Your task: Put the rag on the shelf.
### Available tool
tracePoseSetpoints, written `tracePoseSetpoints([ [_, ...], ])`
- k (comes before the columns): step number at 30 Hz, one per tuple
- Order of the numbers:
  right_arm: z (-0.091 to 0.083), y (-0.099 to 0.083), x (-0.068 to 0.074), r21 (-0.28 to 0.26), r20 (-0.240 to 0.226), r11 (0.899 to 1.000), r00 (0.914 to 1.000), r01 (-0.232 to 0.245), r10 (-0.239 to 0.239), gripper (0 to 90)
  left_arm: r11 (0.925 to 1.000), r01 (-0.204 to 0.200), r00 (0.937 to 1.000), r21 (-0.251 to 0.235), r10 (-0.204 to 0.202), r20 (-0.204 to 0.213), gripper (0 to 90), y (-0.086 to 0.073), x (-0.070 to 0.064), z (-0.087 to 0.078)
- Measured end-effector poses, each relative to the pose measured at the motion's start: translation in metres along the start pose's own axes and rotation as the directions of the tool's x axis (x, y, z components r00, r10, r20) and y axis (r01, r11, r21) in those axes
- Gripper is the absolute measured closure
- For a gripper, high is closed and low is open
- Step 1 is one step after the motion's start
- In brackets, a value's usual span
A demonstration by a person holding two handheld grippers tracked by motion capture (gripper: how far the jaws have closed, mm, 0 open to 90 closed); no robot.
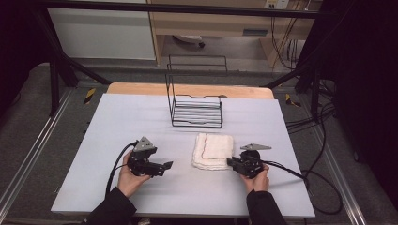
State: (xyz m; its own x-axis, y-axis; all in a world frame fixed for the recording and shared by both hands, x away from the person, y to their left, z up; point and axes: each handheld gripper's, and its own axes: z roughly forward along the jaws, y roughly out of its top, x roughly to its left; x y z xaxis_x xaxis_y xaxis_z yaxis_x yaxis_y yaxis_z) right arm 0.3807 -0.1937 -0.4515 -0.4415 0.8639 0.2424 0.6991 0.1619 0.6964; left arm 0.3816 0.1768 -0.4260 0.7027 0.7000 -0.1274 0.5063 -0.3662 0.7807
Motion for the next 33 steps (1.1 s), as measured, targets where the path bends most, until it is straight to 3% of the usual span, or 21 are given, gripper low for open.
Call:
tracePoseSetpoints([
  [8,-0.017,0.000,-0.001,0.013,-0.047,1.000,0.9987,0.020,-0.020,83.7,0.9999,0.004,1.0000,-0.013,-0.004,0.003,11.5,0.002,0.000,-0.003],
  [14,-0.025,-0.004,-0.007,0.019,-0.045,0.999,0.9986,0.026,-0.026,83.5,0.9998,0.003,1.0000,-0.019,-0.003,0.004,11.7,0.005,-0.002,-0.004],
  [20,-0.028,-0.008,-0.012,0.044,-0.023,0.997,0.9974,0.070,-0.069,81.5,0.9998,0.001,0.9998,-0.019,-0.001,0.022,12.9,0.018,-0.007,0.004],
  [22,-0.027,-0.008,-0.012,0.041,-0.020,0.995,0.9957,0.091,-0.090,75.8,0.9999,-0.001,0.9998,-0.016,0.001,0.021,13.6,0.026,-0.010,0.010],
  [23,-0.028,-0.009,-0.012,0.003,-0.028,0.994,0.9939,0.107,-0.106,63.6,0.9999,0.000,0.9998,-0.016,0.001,0.017,14.7,0.031,-0.011,0.014],
  [25,-0.032,-0.009,-0.013,-0.022,-0.040,0.994,0.9932,0.109,-0.109,57.1,0.9999,0.000,0.9998,-0.015,0.001,0.020,16.9,0.041,-0.014,0.024],
  [27,-0.035,-0.010,-0.015,-0.060,-0.023,0.990,0.9913,0.128,-0.129,42.9,1.0000,-0.004,0.9999,-0.005,0.005,0.012,19.0,0.052,-0.016,0.035],
  [28,-0.035,-0.010,-0.015,-0.060,-0.023,0.990,0.9913,0.128,-0.129,42.9,1.0000,-0.006,0.9999,-0.001,0.006,0.012,19.0,0.057,-0.018,0.041],
  [31,-0.040,-0.016,-0.020,-0.092,-0.004,0.989,0.9935,0.113,-0.114,26.8,0.9995,-0.018,0.9998,0.027,0.018,-0.006,25.8,0.071,-0.020,0.064],
  [33,-0.041,-0.018,-0.023,-0.094,-0.004,0.988,0.9922,0.123,-0.124,22.7,0.9990,-0.012,0.9999,0.043,0.012,0.002,30.1,0.079,-0.022,0.079],
])
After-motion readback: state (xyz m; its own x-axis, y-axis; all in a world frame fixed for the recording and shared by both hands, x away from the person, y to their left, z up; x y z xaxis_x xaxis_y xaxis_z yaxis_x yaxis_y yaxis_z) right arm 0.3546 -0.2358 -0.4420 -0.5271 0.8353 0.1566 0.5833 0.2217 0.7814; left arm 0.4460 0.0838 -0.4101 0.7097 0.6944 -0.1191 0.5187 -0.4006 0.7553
